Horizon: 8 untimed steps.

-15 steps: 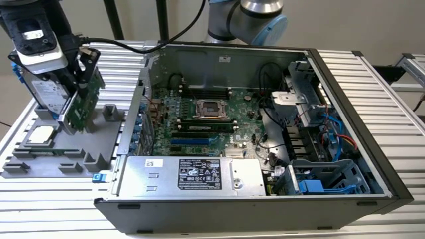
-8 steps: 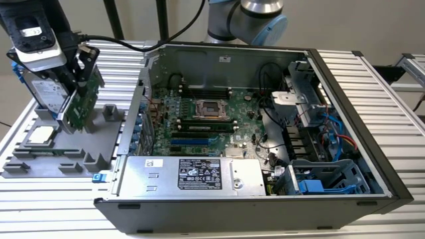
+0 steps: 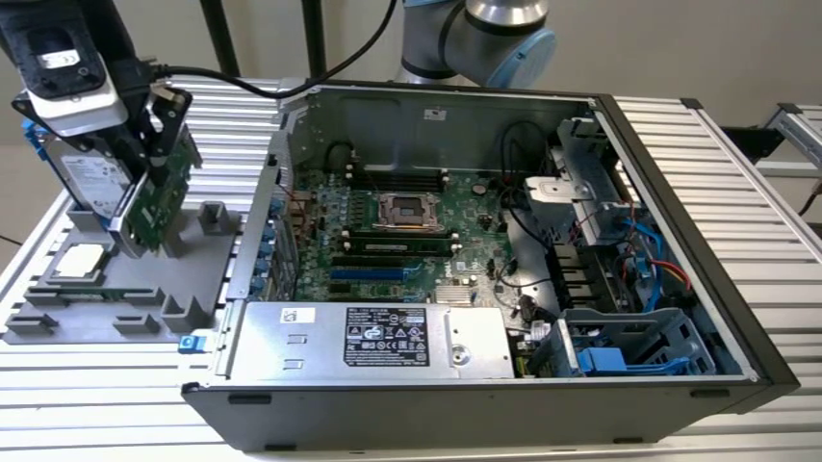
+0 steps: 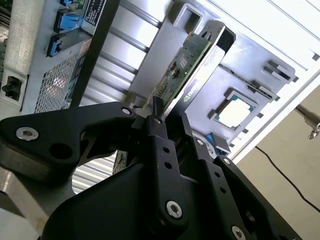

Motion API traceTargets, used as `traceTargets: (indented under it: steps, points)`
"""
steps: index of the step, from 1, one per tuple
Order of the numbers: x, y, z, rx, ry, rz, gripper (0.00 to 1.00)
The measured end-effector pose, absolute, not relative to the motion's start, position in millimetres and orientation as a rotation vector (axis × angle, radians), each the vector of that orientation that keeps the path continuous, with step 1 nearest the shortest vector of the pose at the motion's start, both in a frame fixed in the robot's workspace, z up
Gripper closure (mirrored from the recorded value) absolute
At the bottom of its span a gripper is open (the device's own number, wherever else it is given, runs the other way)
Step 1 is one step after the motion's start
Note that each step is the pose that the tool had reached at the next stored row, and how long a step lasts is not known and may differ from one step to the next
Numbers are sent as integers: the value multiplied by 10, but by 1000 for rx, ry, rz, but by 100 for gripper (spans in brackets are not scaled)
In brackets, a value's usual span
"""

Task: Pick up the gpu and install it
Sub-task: 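Pick up the gpu and move the gpu toward the slot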

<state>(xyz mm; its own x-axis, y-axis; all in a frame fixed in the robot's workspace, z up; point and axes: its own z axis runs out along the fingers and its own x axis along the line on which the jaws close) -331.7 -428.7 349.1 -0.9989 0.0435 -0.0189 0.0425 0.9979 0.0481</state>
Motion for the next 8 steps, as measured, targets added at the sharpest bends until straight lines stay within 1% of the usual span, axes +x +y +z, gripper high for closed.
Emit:
traceTargets:
  steps: [8]
  points:
    - [-3316, -4287, 3513, 67, 3120, 76, 100]
